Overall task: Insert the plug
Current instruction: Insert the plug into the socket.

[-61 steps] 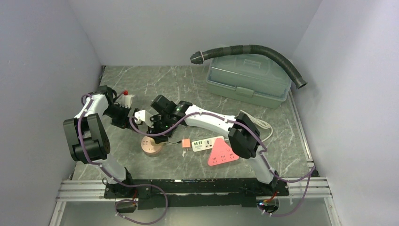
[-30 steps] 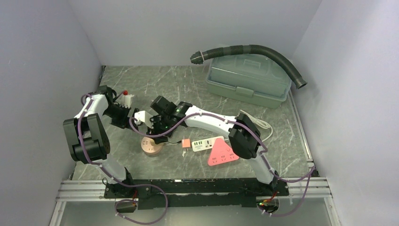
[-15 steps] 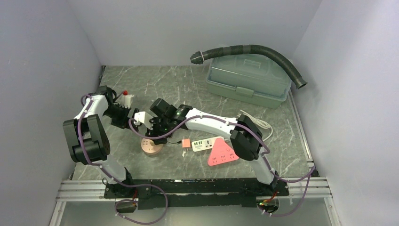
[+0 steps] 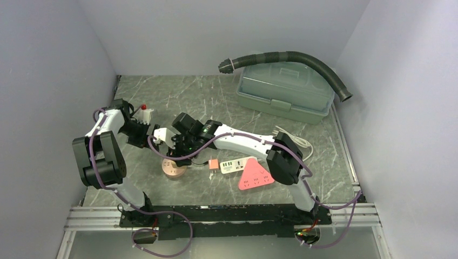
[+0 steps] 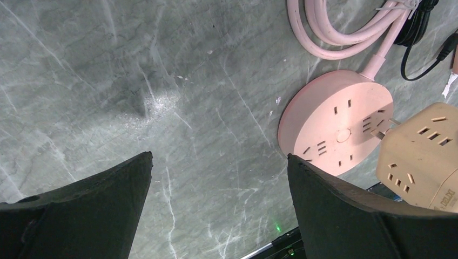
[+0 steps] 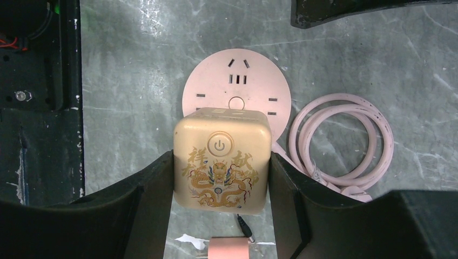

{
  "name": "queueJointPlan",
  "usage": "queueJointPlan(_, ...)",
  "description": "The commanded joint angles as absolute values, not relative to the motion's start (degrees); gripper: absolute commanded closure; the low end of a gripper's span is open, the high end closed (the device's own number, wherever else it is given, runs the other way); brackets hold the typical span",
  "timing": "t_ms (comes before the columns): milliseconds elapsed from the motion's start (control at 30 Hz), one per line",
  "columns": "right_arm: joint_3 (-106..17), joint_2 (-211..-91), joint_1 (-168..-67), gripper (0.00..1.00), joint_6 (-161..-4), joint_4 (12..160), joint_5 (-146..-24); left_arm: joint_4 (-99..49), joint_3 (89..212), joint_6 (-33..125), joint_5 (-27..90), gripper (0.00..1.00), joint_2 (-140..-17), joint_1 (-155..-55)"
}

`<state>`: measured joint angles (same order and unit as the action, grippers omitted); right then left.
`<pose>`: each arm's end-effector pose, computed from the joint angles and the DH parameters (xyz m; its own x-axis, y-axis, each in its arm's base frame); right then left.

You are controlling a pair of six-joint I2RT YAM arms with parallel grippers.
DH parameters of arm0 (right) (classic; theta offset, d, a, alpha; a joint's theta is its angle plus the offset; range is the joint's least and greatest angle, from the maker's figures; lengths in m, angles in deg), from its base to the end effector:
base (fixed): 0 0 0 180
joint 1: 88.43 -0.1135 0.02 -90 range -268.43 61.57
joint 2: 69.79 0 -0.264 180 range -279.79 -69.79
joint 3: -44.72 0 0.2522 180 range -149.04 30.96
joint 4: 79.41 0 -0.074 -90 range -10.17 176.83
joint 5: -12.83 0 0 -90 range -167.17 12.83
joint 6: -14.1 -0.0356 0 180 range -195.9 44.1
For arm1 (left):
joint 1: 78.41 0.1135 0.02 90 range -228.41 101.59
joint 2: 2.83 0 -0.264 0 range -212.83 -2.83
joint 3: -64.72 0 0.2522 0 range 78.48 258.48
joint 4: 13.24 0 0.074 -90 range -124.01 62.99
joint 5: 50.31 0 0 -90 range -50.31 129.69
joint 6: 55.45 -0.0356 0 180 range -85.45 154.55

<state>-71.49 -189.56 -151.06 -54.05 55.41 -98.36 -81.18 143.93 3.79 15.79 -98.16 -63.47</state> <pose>0.2063 0.4264 0.2464 0.0282 -0.7004 -0.7132 -0.9989 -0.0471 0.0068 0.2915 0.0628 0.2004 -0.9256 0.2370 -0.2950 0.3238 0.8995 -0.2933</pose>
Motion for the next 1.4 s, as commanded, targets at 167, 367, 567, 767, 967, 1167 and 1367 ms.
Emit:
queueJointPlan(167,-71.83,-187.17,-151.27,1.00,-54.25,56.64,-99.54,-80.96,143.86,4.14,15.52,0.00,-95.64,-62.86)
queueJointPlan(367,-71.13,-187.71,-151.18,1.00,-53.75,56.24,-99.67,-81.22,144.00,4.05,15.46,0.00,-95.40,-62.70)
queueJointPlan(567,-69.49,-187.54,-151.10,1.00,-53.84,56.80,-99.88,-81.49,144.04,4.05,15.26,0.00,-95.27,-62.60)
queueJointPlan(767,-69.18,-187.81,-151.09,1.00,-53.85,57.64,-99.84,-81.50,144.05,4.13,15.08,0.00,-95.26,-62.59)
queueJointPlan(967,-69.96,-188.31,-150.23,1.00,-53.23,56.47,-99.15,-81.49,143.92,4.03,15.14,0.00,-95.20,-62.59)
queueJointPlan(1167,-68.90,-187.06,-149.65,1.00,-52.96,57.30,-98.05,-81.63,144.17,4.19,14.82,0.00,-95.25,-62.59)
queueJointPlan(1367,-68.90,-187.21,-149.55,1.00,-53.62,58.28,-97.79,-81.78,144.32,4.31,14.73,0.00,-94.83,-62.50)
